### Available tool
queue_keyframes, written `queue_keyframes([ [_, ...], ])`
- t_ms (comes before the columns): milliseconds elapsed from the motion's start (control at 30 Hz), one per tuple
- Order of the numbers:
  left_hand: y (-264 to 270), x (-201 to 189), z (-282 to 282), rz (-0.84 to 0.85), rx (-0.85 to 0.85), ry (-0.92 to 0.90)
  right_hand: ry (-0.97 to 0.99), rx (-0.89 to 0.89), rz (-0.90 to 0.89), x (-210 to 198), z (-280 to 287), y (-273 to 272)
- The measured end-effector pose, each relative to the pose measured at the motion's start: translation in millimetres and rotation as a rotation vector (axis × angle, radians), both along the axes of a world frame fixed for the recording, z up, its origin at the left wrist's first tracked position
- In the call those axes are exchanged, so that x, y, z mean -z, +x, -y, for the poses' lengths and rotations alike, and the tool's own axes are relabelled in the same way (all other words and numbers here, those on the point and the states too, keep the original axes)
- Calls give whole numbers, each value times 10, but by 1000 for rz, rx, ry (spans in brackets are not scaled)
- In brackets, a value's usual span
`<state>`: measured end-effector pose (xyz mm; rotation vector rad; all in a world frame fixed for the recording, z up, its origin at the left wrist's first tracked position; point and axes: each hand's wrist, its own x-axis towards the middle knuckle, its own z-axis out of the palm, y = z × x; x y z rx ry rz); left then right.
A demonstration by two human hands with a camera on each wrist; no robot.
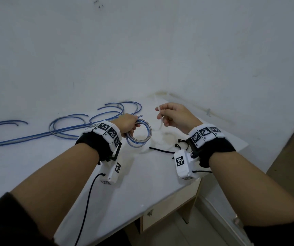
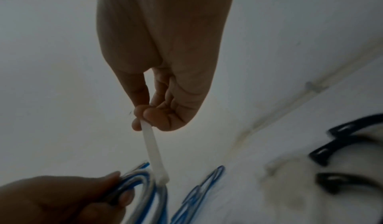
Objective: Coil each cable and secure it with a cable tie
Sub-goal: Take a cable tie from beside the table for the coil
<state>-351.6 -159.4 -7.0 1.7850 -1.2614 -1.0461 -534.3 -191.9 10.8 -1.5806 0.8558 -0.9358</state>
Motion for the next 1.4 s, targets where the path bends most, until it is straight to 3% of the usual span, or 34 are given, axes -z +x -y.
queue_keyframes([
  [233, 623, -139, -221, 96, -107, -246, 14, -174, 195, -185, -213, 745],
  [400, 1160, -191, -486, 70, -254, -383, -23, -273, 148, -220, -385, 1379],
  [800, 2394, -260, -1300, 77, -575, -376, -88, -561, 287, -139, -949, 2856],
  [1133, 2886, -339, -1718, 115, -675, -412, -99, -638, 296, -154, -1272, 3565],
  [1400, 2879, -401, -1886, 289, -661, -533, -171, -483, 285, -271, -1391, 3791],
])
